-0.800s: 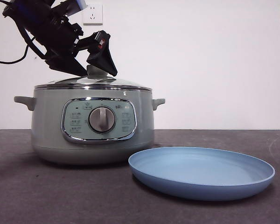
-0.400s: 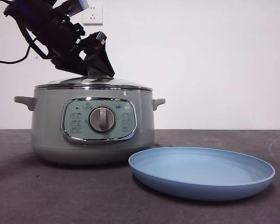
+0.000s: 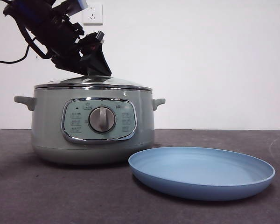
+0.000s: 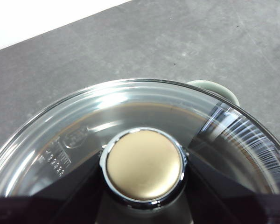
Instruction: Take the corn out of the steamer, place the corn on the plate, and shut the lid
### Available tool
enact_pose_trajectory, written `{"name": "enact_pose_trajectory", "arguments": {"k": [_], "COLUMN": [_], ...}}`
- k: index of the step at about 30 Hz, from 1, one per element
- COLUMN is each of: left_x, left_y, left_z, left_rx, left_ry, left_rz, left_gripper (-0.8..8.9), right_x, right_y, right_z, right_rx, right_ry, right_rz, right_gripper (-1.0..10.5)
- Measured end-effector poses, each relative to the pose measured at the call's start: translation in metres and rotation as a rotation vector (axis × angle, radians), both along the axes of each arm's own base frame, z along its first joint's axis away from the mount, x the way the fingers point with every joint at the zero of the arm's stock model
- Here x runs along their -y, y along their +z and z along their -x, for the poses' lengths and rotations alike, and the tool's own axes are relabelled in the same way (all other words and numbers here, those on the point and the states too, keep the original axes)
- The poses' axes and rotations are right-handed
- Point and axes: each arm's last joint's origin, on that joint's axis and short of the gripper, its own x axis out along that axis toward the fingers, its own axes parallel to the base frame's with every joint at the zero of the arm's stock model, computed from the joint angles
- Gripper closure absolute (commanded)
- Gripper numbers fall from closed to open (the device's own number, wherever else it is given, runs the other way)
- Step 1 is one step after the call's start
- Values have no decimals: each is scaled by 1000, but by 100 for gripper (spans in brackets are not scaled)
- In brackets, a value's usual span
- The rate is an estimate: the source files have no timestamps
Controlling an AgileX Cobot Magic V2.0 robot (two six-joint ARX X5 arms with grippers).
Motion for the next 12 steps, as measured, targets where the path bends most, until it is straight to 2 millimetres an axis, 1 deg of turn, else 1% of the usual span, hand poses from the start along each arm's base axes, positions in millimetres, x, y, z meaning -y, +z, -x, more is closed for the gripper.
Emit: {"name": "enact_pose_trajectory", "arguments": {"k": [6,12], "left_x": [-3,-9], "left_y": [8,34], "left_z": [8,23], "left_rx": [12,88], "left_ry": [5,5], "left_rz": [0,28], "left_gripper": [826,826], "right_x": [1,1], "right_y": [-1,-1], "right_z": [-1,-2], "right_rx": [5,6], "right_ry": [-34,-42], "right_rz": [28,36], "right_gripper": [348,349]}}
